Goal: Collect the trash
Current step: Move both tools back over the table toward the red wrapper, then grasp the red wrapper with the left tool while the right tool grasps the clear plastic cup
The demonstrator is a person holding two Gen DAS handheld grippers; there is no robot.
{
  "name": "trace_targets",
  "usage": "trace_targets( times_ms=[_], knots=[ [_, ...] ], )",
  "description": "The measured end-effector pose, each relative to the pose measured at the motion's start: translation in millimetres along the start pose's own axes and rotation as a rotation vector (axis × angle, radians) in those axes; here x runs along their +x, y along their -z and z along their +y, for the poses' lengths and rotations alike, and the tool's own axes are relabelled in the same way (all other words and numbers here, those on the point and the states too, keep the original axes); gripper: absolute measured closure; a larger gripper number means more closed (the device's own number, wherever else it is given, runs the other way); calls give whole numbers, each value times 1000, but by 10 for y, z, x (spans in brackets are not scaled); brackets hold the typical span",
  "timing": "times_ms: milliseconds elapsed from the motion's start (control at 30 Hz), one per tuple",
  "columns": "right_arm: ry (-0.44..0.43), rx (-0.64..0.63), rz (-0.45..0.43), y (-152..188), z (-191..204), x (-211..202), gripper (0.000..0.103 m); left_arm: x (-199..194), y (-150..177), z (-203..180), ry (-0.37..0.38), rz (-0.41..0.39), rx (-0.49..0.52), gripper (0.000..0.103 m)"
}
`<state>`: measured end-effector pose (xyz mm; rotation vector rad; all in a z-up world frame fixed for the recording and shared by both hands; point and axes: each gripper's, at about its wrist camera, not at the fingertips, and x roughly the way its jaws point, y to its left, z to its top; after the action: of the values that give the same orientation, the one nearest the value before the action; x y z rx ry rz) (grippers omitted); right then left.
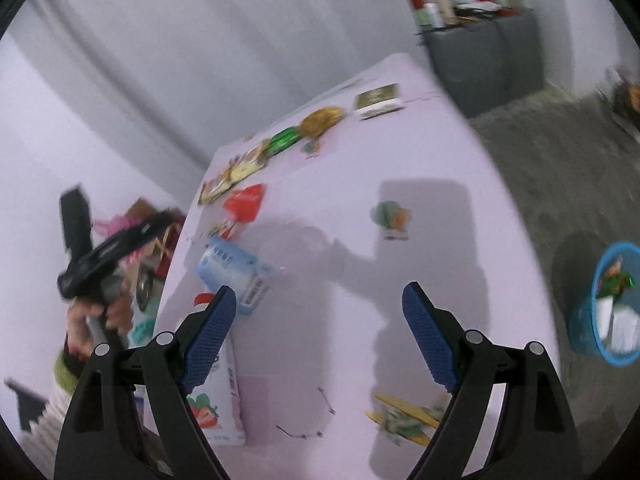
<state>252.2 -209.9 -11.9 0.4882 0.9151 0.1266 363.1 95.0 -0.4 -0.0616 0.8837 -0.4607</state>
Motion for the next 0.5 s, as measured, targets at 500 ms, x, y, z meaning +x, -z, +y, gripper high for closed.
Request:
trace_targets(
  times_ms=[500],
  knots=[
    [34,-130,99,-223,458,866,20,1210,-300,368,-101,186,-23,28]
  ],
)
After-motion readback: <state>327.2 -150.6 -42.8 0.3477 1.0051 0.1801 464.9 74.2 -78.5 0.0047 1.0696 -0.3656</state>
